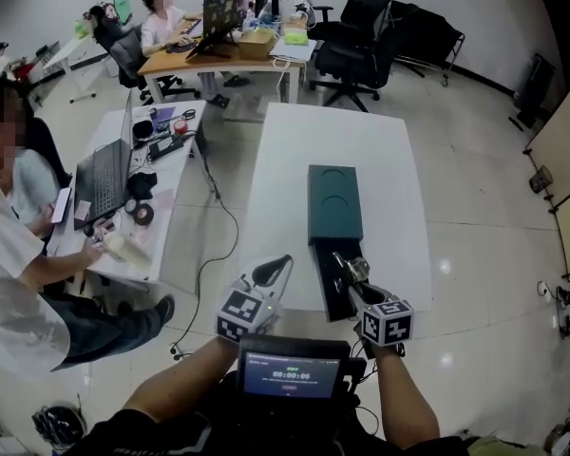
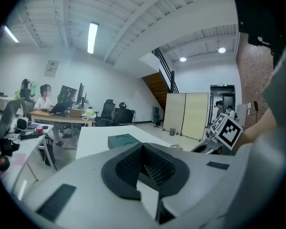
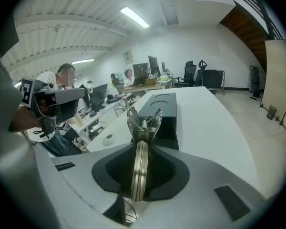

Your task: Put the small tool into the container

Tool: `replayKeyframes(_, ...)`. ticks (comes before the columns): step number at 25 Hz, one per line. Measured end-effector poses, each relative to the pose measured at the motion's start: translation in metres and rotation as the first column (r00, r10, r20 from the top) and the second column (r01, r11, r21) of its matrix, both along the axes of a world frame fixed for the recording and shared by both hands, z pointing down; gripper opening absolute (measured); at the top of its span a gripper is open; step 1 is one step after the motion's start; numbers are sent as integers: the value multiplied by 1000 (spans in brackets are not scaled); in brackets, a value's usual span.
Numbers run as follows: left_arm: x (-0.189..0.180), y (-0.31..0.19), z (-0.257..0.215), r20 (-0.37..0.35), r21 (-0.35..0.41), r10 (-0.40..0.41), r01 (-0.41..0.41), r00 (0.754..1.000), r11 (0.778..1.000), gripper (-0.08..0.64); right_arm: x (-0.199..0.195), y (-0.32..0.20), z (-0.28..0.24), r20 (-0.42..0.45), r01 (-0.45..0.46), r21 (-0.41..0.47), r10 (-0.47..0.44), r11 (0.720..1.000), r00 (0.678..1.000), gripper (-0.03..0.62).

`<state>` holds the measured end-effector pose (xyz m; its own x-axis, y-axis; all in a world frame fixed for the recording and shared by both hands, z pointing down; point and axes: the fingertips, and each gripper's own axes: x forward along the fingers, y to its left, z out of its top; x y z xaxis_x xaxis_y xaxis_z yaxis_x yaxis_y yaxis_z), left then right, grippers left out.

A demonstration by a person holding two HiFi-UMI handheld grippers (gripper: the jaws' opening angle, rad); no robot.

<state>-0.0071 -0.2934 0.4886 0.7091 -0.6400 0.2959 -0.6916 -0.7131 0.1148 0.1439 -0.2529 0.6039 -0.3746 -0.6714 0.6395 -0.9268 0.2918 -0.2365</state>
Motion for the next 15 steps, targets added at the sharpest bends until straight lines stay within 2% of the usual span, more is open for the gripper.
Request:
replayKeyframes(8, 0, 0, 11, -8, -29, -37, 37, 999, 999, 23, -10, -13, 37, 18, 21, -149, -19, 989, 1000, 92)
replayKeyframes(15, -2, 0, 21, -20, -44, -49, 48, 999, 998, 23, -27, -30, 54, 43, 27, -214, -19, 977, 999, 92)
